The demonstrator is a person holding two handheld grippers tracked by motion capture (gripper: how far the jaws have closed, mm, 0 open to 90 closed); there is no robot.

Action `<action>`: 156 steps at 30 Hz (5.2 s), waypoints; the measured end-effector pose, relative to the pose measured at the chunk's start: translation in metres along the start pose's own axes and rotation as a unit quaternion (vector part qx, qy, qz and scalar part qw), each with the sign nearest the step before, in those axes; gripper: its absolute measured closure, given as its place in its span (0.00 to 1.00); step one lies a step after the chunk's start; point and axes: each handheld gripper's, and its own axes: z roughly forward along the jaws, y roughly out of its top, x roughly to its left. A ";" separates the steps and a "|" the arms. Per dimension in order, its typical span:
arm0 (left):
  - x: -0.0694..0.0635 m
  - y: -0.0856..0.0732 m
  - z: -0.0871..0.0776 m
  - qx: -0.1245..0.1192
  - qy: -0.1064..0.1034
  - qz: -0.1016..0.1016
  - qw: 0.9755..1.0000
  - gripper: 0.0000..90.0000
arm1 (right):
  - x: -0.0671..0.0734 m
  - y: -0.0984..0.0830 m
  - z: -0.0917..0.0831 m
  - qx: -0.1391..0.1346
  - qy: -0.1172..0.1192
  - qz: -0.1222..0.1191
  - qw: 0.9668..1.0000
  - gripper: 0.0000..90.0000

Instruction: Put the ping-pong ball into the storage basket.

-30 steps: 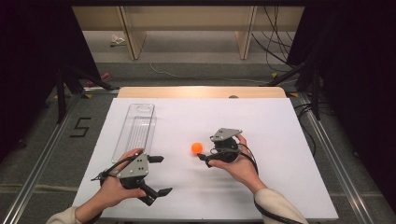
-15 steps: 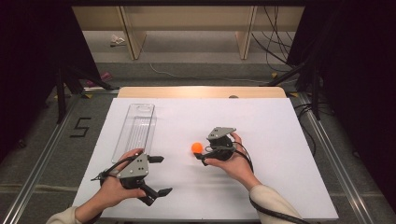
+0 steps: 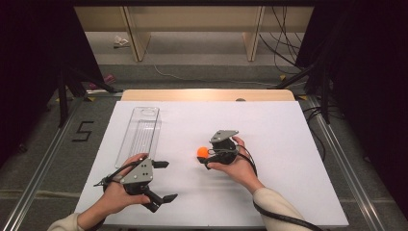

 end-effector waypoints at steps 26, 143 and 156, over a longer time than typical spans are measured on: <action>0.000 0.000 0.000 0.000 -0.002 0.000 1.000 0.00 | -0.002 0.003 0.018 0.020 -0.001 0.001 1.000 0.28; 0.000 0.000 -0.001 0.000 -0.004 0.004 1.000 0.00 | 0.007 0.018 0.022 0.008 0.015 -0.016 1.000 0.57; 0.000 0.000 -0.001 0.000 -0.004 0.004 1.000 0.00 | 0.008 0.020 0.021 0.005 0.017 -0.017 1.000 0.57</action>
